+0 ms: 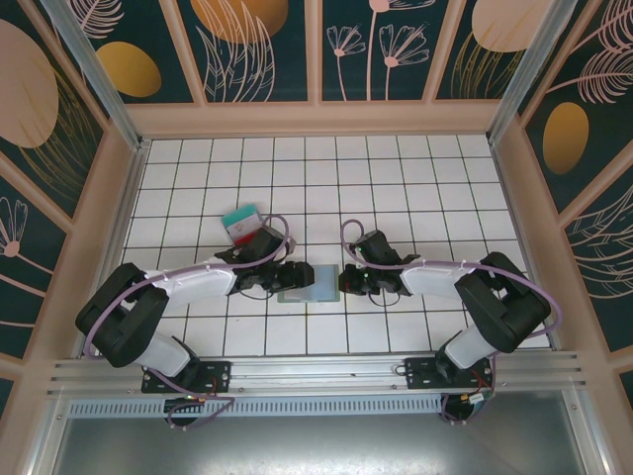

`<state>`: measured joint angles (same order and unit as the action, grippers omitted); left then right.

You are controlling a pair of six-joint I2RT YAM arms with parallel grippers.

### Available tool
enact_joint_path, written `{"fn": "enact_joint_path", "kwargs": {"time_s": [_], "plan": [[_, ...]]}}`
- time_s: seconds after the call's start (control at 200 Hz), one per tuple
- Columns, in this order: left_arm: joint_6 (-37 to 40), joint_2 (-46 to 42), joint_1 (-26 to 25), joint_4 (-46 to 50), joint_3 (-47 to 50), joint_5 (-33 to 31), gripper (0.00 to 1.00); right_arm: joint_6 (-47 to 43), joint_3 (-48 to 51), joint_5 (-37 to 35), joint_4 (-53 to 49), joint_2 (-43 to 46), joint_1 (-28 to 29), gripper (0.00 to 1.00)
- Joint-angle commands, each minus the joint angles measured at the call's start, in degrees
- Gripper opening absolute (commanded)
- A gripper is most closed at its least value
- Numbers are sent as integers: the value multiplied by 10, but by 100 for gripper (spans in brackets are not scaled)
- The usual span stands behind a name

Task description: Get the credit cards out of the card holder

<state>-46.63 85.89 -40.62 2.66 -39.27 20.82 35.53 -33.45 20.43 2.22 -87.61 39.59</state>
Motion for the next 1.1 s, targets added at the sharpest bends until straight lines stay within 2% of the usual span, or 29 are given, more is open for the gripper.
{"fn": "enact_joint_path", "kwargs": {"time_s": [0.0,0.14,0.32,0.465,0.581,0.666,0.731,0.876,1.096], "plan": [[10,-5,-4,-14,-18,16,62,8,-4,-6,3,-12,7,0],[6,4,-11,-46,-28,55,55,6,-6,-7,2,-15,7,0],[9,14,-27,-63,-43,85,51,7,-7,-11,0,-11,4,0],[20,0,-27,-37,-42,57,47,8,-10,-13,-4,-4,0,0],[23,-20,-24,-5,-35,-2,41,6,-16,-15,-12,2,-2,0],[24,-34,-9,20,-24,-37,38,6,-23,-18,-20,11,-3,0],[26,-42,7,35,-12,-53,32,7,-35,-17,-25,17,-2,0],[31,-56,40,56,19,-72,22,13,-60,-20,-33,29,4,0],[39,-41,46,57,37,-67,18,22,-99,-11,-33,19,18,3]]}}
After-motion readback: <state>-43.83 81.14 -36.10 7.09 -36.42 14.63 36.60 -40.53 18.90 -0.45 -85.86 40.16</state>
